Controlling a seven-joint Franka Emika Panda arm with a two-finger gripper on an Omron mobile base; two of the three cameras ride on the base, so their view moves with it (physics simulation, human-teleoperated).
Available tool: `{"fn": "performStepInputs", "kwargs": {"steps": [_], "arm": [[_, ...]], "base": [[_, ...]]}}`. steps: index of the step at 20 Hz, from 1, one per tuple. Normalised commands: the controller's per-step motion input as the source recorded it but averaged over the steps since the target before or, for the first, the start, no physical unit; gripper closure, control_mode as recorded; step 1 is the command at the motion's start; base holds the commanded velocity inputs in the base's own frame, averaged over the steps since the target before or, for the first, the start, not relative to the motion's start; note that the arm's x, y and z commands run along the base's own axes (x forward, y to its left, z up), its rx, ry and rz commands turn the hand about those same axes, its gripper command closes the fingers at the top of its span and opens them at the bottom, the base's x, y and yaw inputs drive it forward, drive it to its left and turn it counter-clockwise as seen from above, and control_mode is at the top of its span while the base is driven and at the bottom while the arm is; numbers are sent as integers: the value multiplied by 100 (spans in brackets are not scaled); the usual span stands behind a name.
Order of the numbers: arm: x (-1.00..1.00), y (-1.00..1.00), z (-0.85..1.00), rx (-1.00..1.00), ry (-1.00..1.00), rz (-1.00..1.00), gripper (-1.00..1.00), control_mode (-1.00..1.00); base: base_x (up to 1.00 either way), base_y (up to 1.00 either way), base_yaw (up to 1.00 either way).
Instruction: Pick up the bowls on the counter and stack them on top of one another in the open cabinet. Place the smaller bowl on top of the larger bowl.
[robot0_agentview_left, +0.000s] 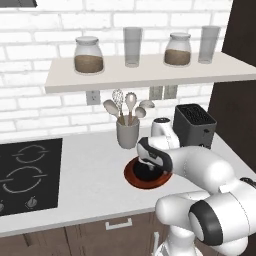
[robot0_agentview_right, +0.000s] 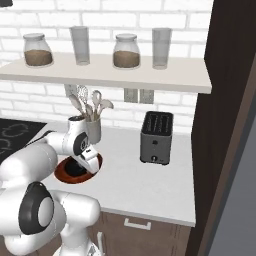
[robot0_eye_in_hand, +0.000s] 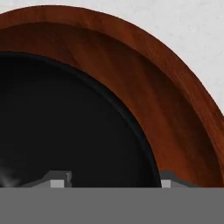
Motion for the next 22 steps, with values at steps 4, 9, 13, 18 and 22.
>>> {"fn": "performStepInputs", "kwargs": {"steps": [4,9,13,18,22], "arm": [[0,0,8,-2,-1,0,-100,-100],[7,0,3,0,-11,0,-100,-100],[16,0,-3,0,-11,2,-100,-100],[0,-1,-3,0,-6,3,-100,-100],[0,0,30,0,-11,3,-100,-100]], "base": [[0,0,0],[0,0,0],[0,0,0],[0,0,0],[0,0,0]]}}
